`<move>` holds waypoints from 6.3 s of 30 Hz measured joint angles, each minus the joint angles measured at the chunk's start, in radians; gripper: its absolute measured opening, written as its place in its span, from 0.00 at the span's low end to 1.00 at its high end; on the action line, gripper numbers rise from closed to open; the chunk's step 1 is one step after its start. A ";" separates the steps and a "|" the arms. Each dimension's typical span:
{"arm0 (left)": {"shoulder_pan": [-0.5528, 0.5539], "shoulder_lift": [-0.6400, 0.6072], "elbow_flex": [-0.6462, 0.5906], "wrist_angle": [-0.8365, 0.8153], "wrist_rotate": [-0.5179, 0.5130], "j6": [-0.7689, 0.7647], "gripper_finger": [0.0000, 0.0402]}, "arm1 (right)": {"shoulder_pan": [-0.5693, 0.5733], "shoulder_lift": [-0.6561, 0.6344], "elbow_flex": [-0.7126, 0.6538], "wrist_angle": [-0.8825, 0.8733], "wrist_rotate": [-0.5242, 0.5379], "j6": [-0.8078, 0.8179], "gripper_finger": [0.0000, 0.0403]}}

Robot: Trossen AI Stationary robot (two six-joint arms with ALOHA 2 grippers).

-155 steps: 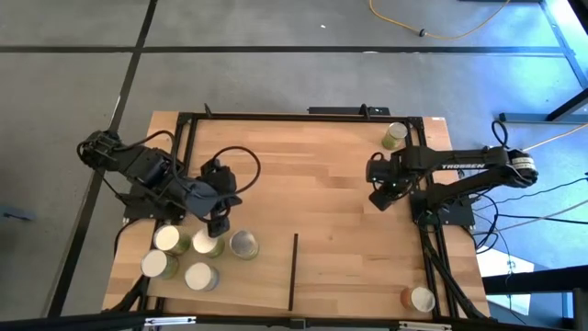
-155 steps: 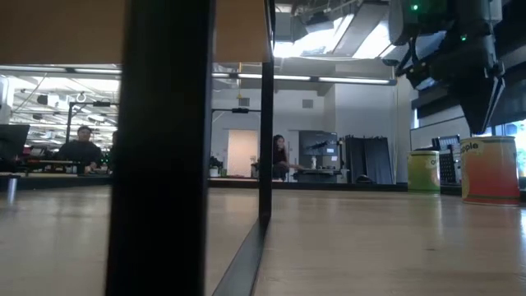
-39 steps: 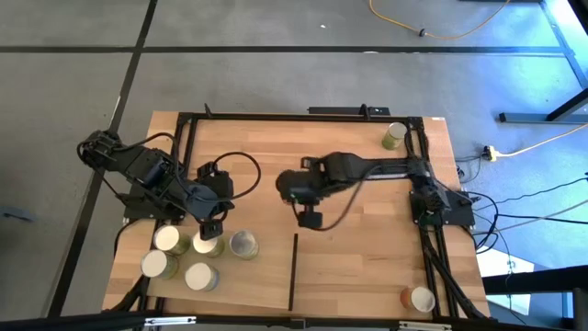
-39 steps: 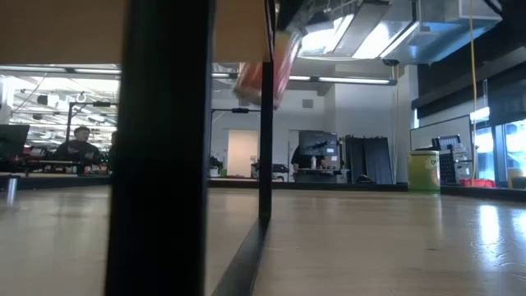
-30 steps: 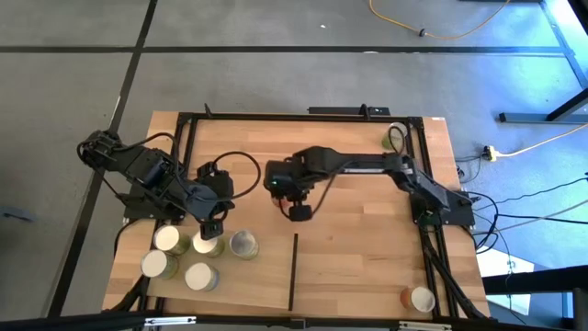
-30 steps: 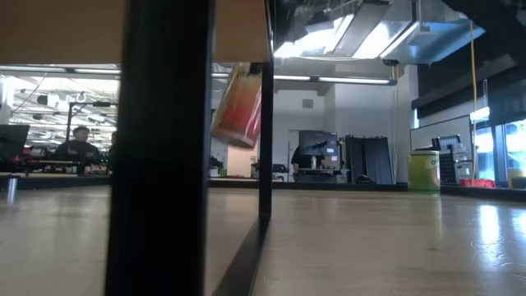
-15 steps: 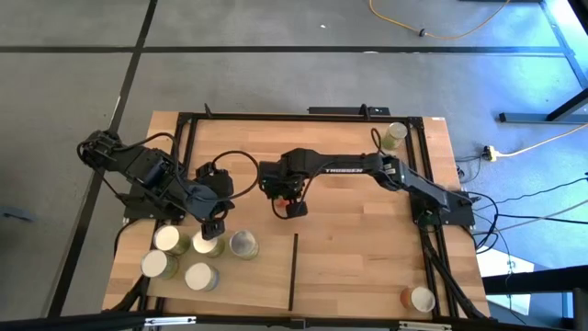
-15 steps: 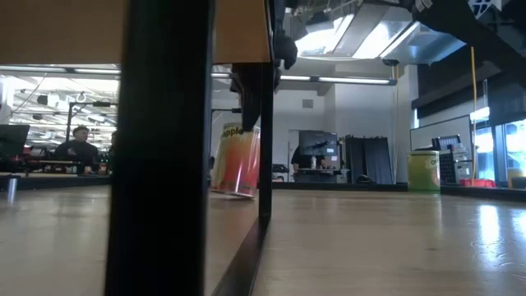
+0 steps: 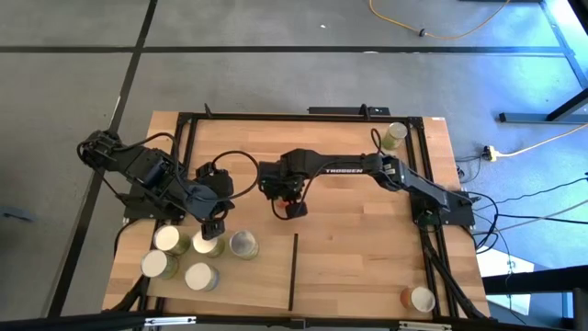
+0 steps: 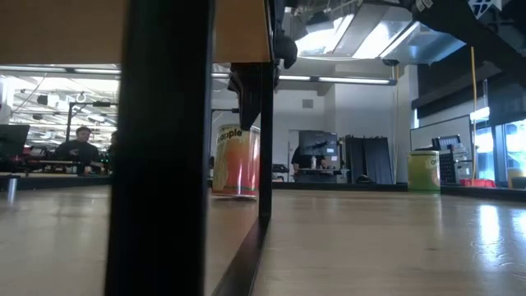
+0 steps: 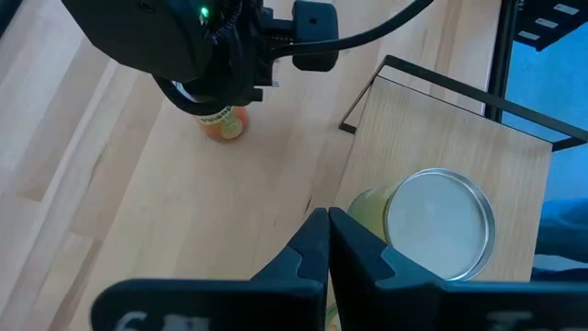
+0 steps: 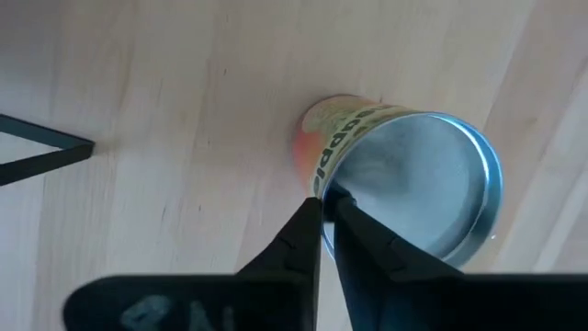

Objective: Pick and place cans onto a shelf
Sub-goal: Put the top canned pineapple on the shelf

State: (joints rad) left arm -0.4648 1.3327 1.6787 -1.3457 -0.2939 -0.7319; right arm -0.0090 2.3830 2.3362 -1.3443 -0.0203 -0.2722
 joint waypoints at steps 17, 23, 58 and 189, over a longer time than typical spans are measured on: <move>0.000 0.000 0.000 -0.022 0.000 0.022 0.00 | 0.000 -0.089 0.020 -0.007 0.001 0.002 0.09; 0.019 0.000 0.000 -0.064 -0.029 0.043 0.00 | 0.000 -0.178 0.020 -0.032 0.055 0.005 0.09; 0.533 0.168 0.000 -0.023 0.081 0.056 0.15 | 0.000 -0.566 0.020 -0.085 0.064 0.192 0.09; 0.668 0.475 -0.037 0.203 0.352 0.325 0.00 | 0.000 -0.614 0.020 -0.227 0.061 0.157 0.09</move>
State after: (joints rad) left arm 0.2029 1.8078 1.6413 -1.1430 0.0577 -0.4072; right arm -0.0093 1.7691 2.3558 -1.5710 0.0410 -0.1150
